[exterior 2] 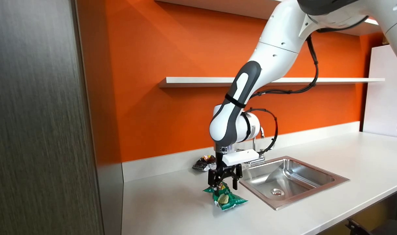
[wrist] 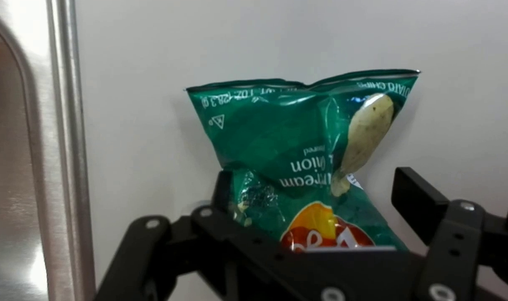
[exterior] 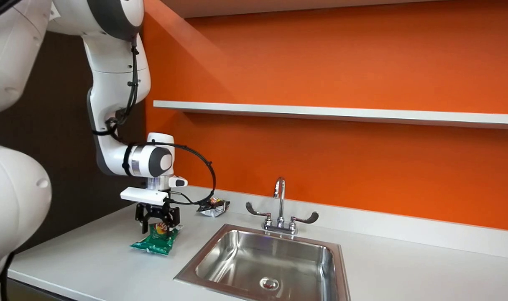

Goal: Put the green packet on the first bottom shelf

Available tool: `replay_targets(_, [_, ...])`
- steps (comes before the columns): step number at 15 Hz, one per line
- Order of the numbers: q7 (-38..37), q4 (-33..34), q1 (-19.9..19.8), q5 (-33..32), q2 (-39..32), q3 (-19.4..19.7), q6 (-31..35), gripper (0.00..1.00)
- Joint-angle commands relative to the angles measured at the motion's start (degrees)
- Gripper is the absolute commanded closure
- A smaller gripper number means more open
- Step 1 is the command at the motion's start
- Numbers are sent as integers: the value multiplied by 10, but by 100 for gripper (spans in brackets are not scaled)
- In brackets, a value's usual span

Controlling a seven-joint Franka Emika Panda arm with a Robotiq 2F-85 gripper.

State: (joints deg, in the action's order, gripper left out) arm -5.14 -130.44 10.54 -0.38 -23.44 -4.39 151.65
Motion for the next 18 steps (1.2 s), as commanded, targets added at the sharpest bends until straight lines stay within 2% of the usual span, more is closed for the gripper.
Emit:
replay_targets(1, [-12, 12, 0, -8, -7, 3, 0, 34])
replay_targets(2, [-12, 12, 0, -8, -7, 3, 0, 44])
replay_targets(9, [-12, 15, 0, -7, -9, 5, -1, 97])
replay_targets(11, [-13, 16, 0, -8, -8, 6, 0, 100])
replay_targets(18, [-16, 17, 2, -11, -2, 9, 0, 100])
